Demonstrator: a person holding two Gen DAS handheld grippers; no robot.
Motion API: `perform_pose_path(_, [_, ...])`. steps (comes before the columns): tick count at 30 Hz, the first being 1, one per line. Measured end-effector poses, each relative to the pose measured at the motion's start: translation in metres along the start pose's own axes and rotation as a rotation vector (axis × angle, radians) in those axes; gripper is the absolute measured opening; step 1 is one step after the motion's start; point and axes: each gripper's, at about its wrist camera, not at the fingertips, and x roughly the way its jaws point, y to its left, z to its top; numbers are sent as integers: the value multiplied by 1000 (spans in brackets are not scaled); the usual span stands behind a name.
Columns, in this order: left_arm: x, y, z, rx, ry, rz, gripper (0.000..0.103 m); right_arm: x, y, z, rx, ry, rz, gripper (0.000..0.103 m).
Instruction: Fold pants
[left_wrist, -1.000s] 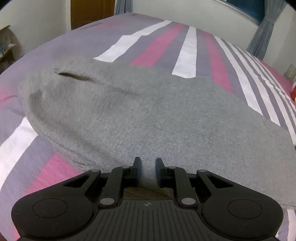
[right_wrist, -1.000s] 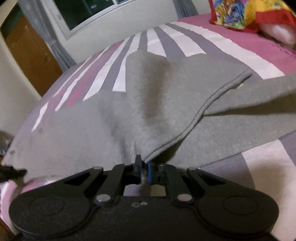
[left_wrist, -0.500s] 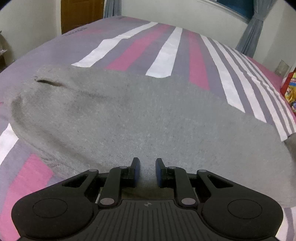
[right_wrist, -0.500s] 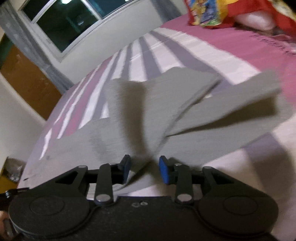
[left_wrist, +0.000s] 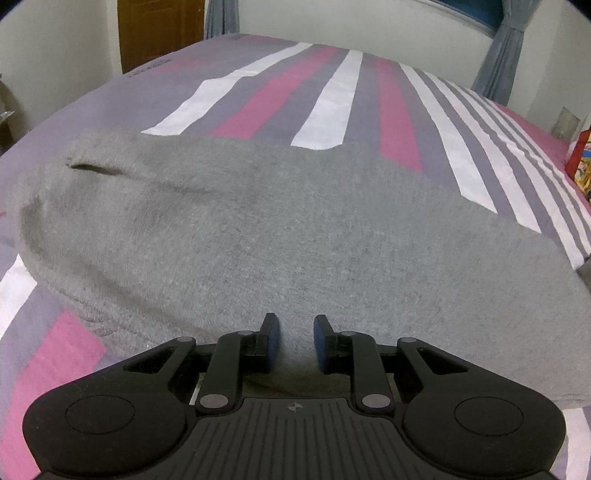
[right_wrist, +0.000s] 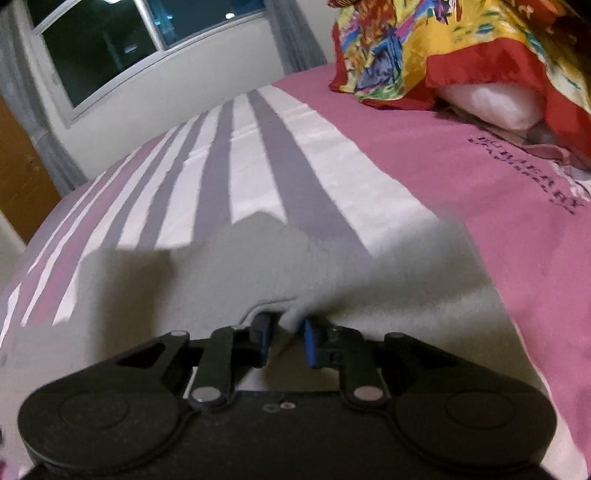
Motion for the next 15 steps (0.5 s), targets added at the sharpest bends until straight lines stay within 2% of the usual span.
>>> perform_pose_path(3, [0, 0, 2, -4, 7, 2, 22, 7, 0, 7, 33, 10, 1, 14])
perform_pose_path(4, [0, 0, 2, -6, 9, 2, 22, 3, -1, 6, 62, 11, 14, 19])
perform_pose_path(6, [1, 1, 2, -10, 11, 0, 22, -8, -10, -2, 141, 28, 88, 26])
perform_pose_path(8, [1, 2, 3, -12, 12, -4, 22, -20, -22, -12, 217, 65, 144, 27])
perform_pose_path(11, [1, 4, 2, -16, 9, -13, 23, -37, -31, -28, 306, 67, 218, 27])
perform_pose_path(12, [1, 5, 2, -17, 8, -15, 23, -39, -32, -33, 331, 61, 270, 28])
perform_pose_path(15, [1, 5, 1, -18, 6, -17, 23, -30, -23, -36, 322, 90, 321, 29])
